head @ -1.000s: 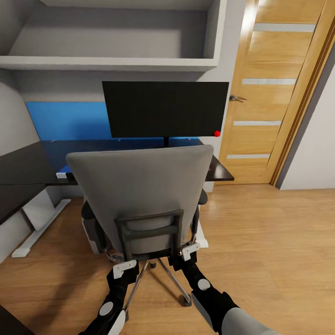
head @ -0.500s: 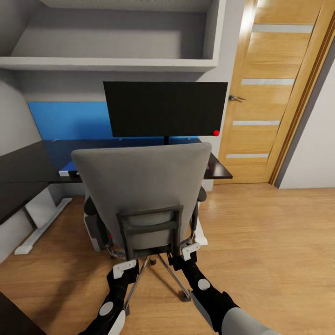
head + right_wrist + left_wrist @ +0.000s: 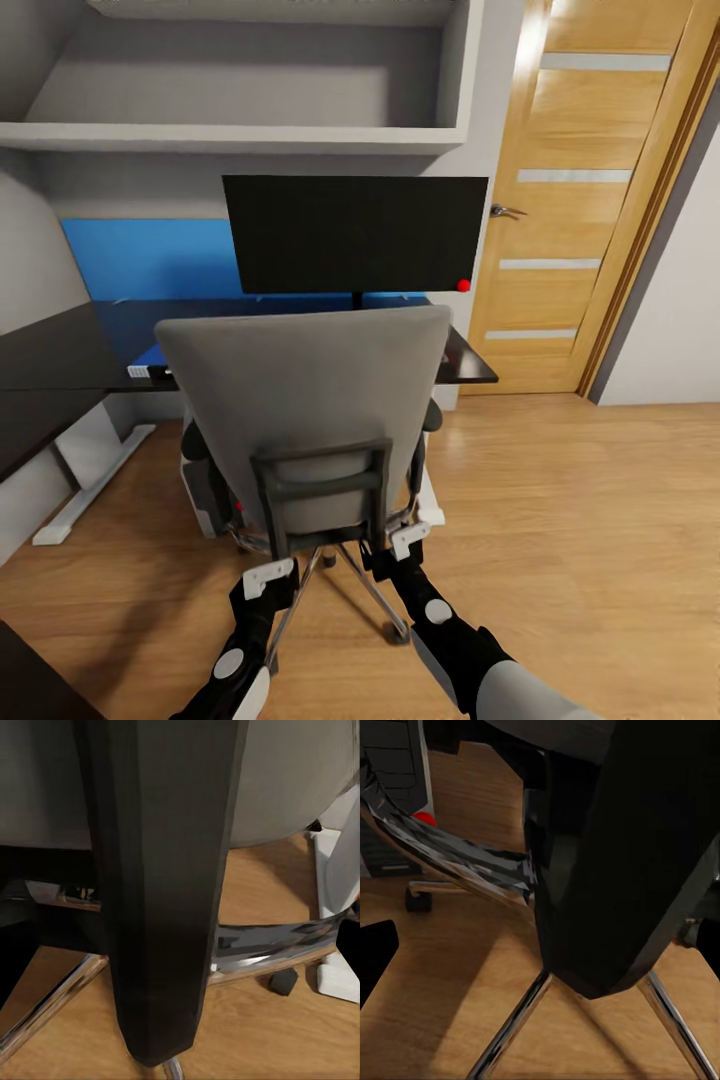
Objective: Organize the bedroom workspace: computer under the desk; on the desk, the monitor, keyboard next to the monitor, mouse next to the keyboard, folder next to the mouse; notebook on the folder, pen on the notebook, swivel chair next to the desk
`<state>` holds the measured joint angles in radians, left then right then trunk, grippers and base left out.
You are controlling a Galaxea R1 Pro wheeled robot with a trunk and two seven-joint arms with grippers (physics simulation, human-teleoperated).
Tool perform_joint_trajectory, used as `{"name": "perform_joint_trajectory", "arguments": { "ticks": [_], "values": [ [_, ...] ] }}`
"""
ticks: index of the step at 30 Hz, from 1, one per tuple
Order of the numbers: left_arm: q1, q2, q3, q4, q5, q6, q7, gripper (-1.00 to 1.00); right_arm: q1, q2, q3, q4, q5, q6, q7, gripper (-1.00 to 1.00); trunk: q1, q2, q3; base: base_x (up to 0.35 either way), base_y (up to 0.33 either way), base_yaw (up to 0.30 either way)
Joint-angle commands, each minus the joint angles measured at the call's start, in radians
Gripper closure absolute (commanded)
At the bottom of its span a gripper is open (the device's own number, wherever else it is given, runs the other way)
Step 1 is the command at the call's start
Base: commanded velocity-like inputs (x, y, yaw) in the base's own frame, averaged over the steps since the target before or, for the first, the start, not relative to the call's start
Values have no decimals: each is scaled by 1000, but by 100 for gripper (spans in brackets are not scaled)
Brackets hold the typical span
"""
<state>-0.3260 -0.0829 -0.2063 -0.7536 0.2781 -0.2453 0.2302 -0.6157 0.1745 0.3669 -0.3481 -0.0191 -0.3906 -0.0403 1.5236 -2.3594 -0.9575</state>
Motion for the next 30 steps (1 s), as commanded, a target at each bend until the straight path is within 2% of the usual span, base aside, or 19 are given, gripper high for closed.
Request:
{"name": "perform_joint_trajectory", "arguments": {
  "ticks": [1,17,30],
  "values": [
    [-1,1,-5,0,9,-5,6,-100,-1,0,4,2,-2,-4,-4,-100,0,0,-1,-156,-92,0],
    [-1,3,-5,0,10,-5,11,-100,-1,0,1,2,-1,-4,-5,-100,0,0,-1,-253,-152,0],
    [-1,36,-3,0,12,-5,13,-100,-1,0,-1,15,-1,-1,-7,-100,0,0,-1,-273,-158,0]
  ]
}}
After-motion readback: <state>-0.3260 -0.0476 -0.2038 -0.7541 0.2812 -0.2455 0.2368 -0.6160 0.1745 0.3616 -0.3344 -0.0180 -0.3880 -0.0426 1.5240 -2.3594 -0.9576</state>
